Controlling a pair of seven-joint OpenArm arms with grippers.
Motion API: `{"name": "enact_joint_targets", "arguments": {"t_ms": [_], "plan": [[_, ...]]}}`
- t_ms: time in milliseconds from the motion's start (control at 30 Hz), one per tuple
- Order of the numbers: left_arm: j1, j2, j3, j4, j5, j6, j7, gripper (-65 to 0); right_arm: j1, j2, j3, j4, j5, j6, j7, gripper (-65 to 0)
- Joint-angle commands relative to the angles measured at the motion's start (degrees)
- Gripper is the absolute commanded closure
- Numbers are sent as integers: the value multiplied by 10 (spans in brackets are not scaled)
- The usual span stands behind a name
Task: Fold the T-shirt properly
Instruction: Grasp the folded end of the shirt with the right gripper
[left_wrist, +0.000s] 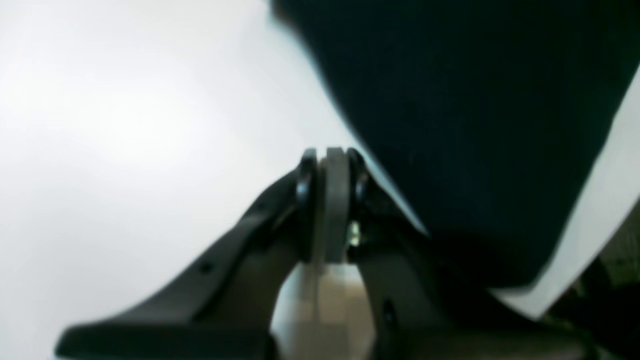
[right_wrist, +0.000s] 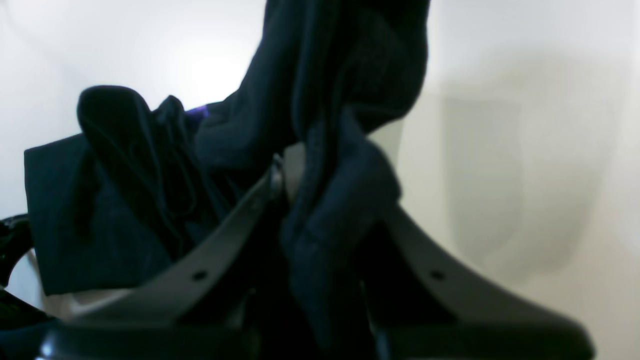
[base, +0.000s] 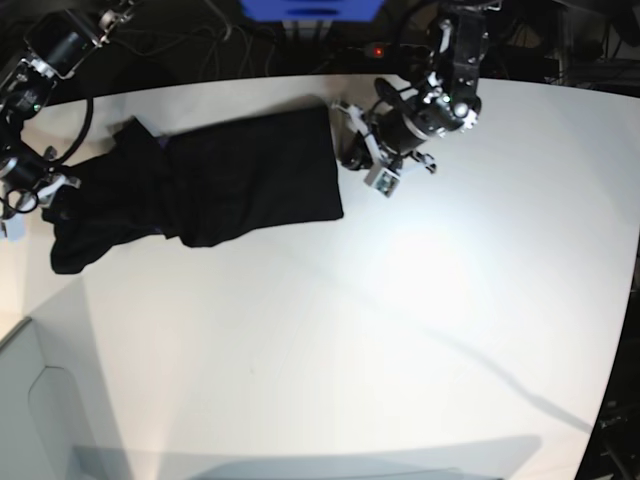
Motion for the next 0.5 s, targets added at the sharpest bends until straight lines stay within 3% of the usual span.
{"name": "enact_joint_targets", "arguments": {"t_ms": [0, 100, 467], "plan": [[-2, 2, -1, -1, 16, -1, 10, -35, 5, 12, 3, 13, 14, 6, 7, 0], [0, 7, -1, -1, 26, -1, -10, -35, -4, 10, 3, 50, 14, 6, 7, 0], [-1, 2, 0, -4, 26, -1, -10, -35, -48, -67, 0, 257, 14, 6, 7, 0]]}}
